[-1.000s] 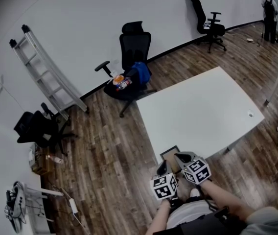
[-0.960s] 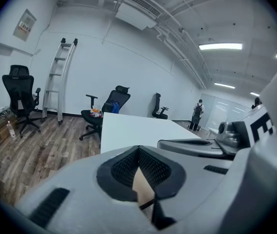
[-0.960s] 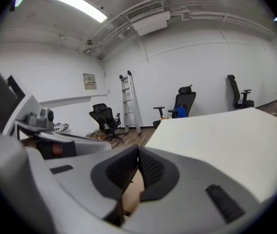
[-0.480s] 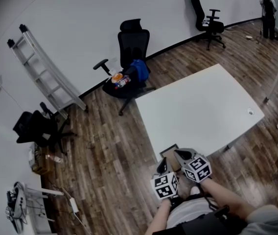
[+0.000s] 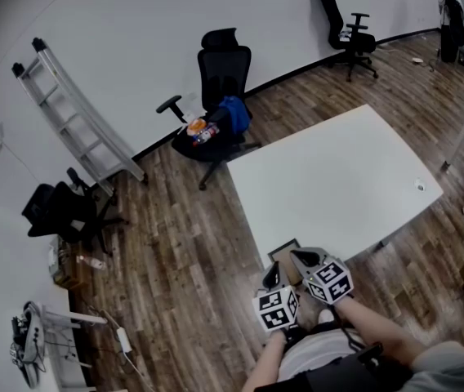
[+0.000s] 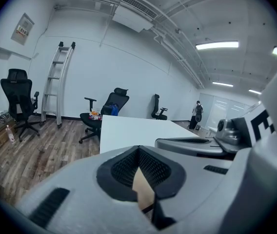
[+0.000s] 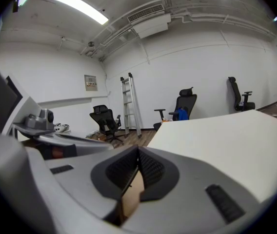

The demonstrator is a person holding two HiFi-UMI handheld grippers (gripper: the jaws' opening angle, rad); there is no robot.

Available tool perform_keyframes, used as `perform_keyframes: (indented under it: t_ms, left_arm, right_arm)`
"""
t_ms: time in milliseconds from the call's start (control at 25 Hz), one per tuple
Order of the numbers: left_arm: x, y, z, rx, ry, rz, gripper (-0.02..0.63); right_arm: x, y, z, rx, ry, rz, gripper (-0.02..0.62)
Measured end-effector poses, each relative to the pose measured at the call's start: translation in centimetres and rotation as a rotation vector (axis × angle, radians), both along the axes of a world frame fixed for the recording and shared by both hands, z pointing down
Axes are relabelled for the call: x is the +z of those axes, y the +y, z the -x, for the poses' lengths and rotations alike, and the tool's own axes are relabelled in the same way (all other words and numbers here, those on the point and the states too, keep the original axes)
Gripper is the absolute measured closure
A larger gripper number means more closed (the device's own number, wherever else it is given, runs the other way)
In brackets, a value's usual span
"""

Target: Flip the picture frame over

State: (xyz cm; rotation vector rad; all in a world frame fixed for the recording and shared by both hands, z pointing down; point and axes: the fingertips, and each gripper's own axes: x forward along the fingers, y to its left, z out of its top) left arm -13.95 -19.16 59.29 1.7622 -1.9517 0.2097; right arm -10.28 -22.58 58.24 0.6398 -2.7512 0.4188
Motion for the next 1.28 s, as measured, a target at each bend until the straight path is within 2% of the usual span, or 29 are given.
perform_keyframes:
  t_ms: [360, 760, 1280]
  left_arm:
    - [0.3, 0.0, -0.5, 0.036, -0.018, 0.016, 0.603]
    - [0.5, -0.2, -0.3, 0.038, -0.031, 0.025, 0.603]
    - [1.1, -0.5, -0.6, 0.046, -0.013, 0.047, 0.603]
  right_arm:
    - [-0.2, 0.2, 0.3, -0.004, -0.003, -0.003, 0.588]
    - [-0.1, 0.1, 0.2, -0.007, 0.001, 0.009, 0.588]
    - [0.9, 0.2, 0.4, -0.021, 0.027, 0.021, 0.588]
